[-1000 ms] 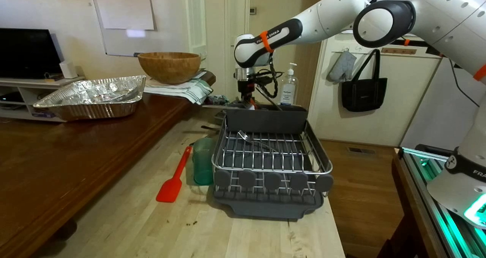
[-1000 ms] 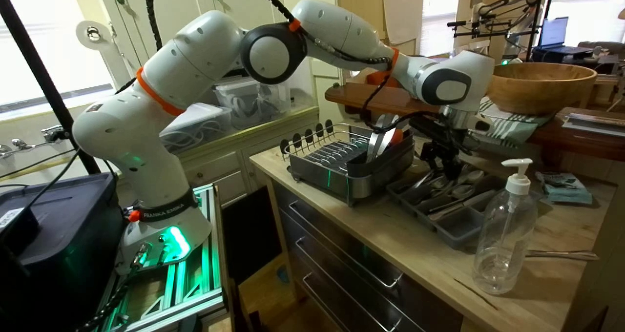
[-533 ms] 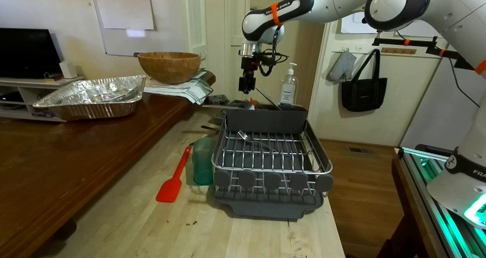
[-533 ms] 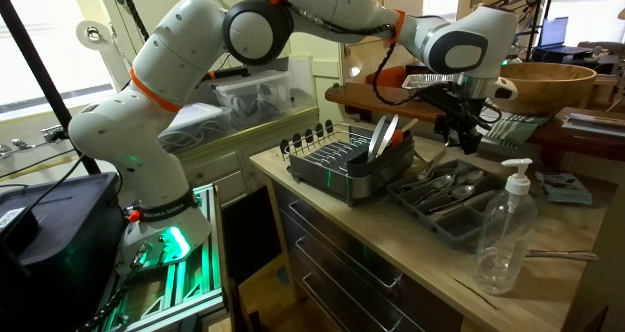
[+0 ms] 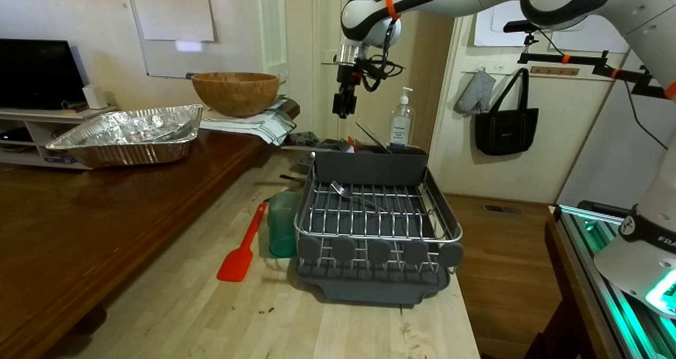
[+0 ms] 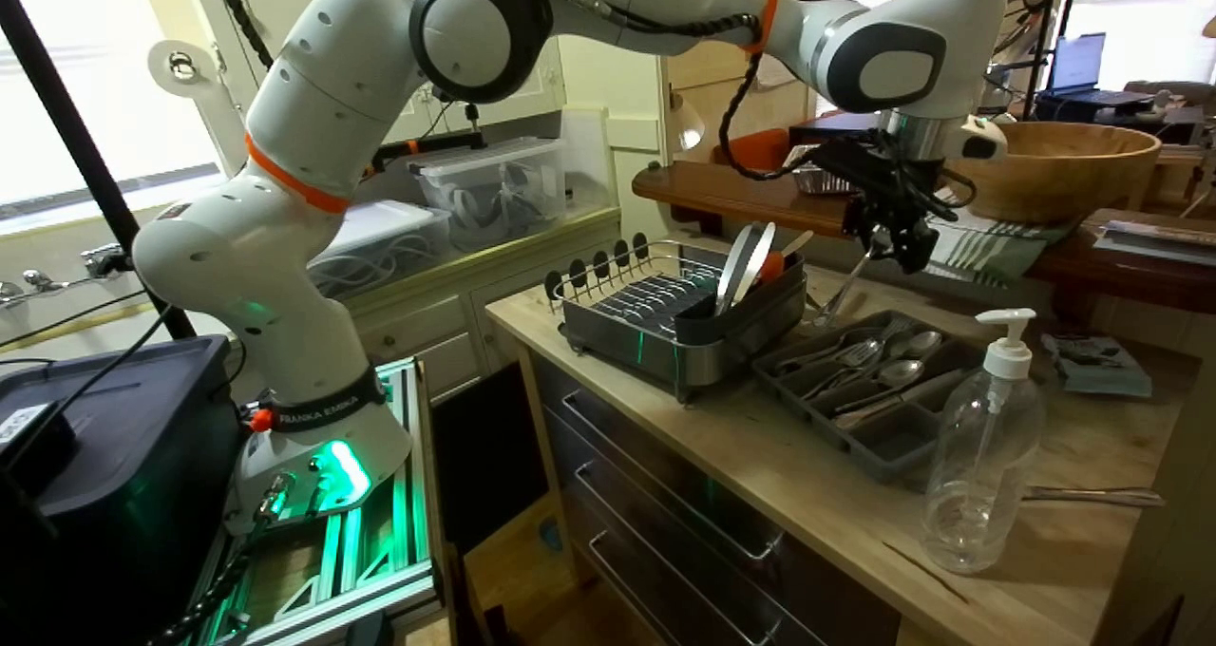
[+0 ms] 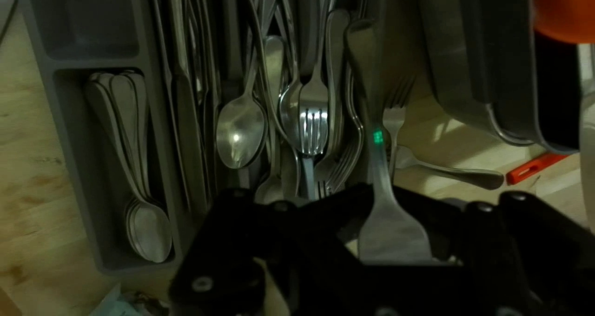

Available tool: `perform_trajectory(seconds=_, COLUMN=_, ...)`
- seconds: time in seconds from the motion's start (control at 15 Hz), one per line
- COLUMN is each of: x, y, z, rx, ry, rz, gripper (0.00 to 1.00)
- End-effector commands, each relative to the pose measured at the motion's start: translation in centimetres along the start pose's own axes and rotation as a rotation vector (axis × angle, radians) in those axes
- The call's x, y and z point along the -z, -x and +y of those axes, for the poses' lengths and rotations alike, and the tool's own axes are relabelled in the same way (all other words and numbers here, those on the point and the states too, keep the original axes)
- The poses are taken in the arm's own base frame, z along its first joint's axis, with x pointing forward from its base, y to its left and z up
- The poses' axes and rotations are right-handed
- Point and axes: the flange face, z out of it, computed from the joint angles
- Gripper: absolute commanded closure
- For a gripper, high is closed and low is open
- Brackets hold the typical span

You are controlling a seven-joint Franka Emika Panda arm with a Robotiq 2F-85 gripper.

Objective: Move the fork to the left rack

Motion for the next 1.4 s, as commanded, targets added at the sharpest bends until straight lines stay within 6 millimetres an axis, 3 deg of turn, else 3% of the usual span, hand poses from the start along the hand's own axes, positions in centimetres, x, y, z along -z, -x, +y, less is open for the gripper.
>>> perform_trajectory(seconds=0.0, x=3.0, y=1.4, z=-0.5, rx=0.005, ry=0.024, rz=0.013, gripper=1.0)
perform_trajectory(seconds=0.6, x=9.2, y=3.1, z=-3.7, rx=0.047, ry=0.168, rz=0.002, gripper=1.0)
perform_trajectory(seconds=0.87, x=11.1, y=5.3, z=-4.9, rx=0.066, ry=0.217, rz=-0.015, gripper=1.0)
perform_trajectory(seconds=1.33, x=11.5, y=11.3, z=-6.8, rx=0.029, ry=0.179, rz=-0.044, gripper=1.0)
